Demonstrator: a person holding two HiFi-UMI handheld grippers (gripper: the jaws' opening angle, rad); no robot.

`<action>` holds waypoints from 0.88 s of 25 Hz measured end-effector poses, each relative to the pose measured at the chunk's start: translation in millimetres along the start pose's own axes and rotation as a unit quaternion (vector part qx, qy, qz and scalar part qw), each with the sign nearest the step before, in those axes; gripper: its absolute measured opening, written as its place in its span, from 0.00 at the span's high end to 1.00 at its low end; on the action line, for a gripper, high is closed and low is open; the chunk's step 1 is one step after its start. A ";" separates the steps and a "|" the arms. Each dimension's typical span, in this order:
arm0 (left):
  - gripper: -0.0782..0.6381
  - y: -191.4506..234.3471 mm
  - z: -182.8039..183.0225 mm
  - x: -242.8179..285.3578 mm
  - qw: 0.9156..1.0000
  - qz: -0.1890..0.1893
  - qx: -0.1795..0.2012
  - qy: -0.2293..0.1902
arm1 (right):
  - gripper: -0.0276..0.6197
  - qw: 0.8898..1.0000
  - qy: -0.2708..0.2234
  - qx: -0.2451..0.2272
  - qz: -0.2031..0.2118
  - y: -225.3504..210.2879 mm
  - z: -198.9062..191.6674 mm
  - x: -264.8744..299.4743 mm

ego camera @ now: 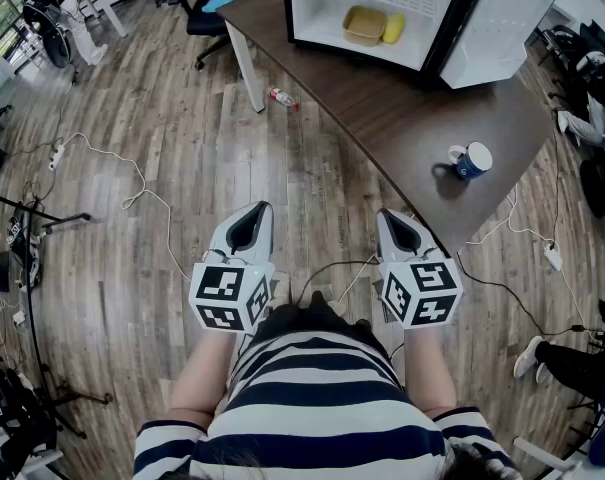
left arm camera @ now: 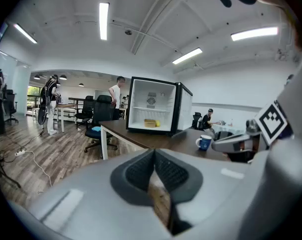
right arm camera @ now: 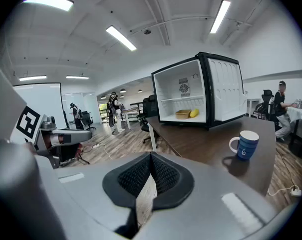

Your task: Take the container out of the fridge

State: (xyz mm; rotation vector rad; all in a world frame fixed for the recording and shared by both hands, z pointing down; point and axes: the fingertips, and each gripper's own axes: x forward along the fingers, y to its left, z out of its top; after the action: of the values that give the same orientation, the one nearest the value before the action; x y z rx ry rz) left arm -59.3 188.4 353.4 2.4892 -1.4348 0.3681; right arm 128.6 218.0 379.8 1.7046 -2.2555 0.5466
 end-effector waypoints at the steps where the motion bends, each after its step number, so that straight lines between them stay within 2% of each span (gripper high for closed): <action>1: 0.89 0.8 0.6 0.3 1.000 -0.002 -0.001 -0.001 | 0.97 1.000 0.000 0.000 0.001 0.1 -0.3 1.8; 11: 0.89 10.9 -3.6 -3.2 1.000 0.009 -0.005 0.000 | 0.97 1.000 0.013 -0.014 0.015 8.9 -6.7 13.0; 22: 0.89 49.2 -6.1 5.1 1.000 0.010 -0.002 0.007 | 0.97 0.999 0.027 -0.027 0.036 37.2 -0.3 49.5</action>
State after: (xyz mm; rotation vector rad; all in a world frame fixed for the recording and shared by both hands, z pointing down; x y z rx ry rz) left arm -100.2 162.3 365.1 2.4649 -1.4550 0.3865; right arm 79.1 184.3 396.0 1.5701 -2.2790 0.5367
